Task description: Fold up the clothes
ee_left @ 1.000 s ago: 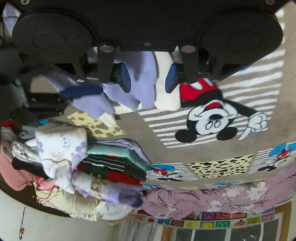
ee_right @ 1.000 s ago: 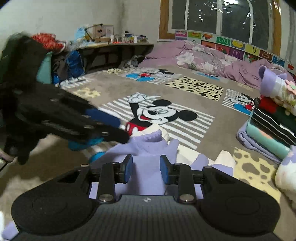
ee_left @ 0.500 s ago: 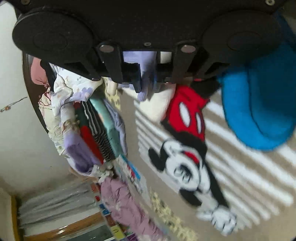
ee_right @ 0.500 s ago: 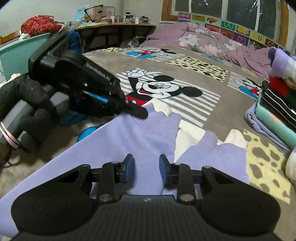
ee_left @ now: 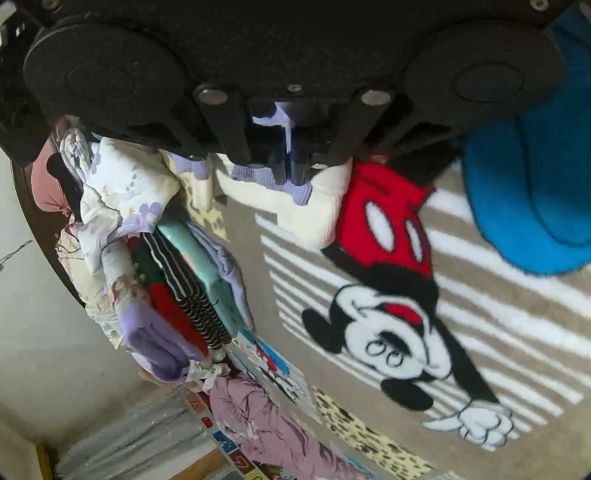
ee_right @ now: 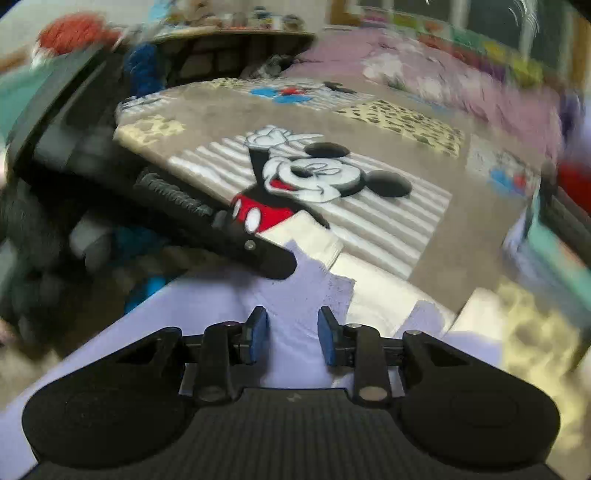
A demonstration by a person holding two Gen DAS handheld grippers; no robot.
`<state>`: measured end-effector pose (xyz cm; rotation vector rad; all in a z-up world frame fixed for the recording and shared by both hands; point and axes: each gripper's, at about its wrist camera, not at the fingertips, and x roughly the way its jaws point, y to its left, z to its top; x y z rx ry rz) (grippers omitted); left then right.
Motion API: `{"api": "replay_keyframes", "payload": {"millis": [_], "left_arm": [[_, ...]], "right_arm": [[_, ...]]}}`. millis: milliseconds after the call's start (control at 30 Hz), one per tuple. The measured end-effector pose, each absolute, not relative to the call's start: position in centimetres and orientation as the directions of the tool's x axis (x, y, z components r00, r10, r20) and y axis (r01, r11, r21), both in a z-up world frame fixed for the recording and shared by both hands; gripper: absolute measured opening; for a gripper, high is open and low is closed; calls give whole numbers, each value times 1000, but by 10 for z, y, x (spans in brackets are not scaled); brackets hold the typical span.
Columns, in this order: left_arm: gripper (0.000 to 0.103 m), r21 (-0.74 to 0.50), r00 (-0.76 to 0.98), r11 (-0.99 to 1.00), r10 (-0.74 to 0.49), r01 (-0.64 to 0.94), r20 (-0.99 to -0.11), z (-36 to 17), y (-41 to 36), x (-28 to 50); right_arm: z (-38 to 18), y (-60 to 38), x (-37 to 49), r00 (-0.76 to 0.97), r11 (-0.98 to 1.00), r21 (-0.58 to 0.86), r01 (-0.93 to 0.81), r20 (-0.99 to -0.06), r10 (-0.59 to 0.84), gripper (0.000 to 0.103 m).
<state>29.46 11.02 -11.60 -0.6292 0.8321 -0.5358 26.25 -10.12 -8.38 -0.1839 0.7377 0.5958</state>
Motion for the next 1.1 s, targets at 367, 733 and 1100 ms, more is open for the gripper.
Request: {"api": "replay_keyframes", "payload": {"millis": [367, 733, 1100], "left_arm": [[88, -562, 700, 774, -573, 291, -426, -52, 104, 225], [89, -6, 860, 943, -305, 332, -410, -38, 63, 72], [89, 599, 882, 655, -254, 459, -398, -86, 23, -59]], "right_arm": [[-32, -200, 146, 760, 891, 78, -448, -491, 425, 33], [-44, -213, 27, 827, 869, -125, -480, -394, 400, 34], [-86, -187, -87, 810, 620, -526, -582, -441, 386, 42]]}}
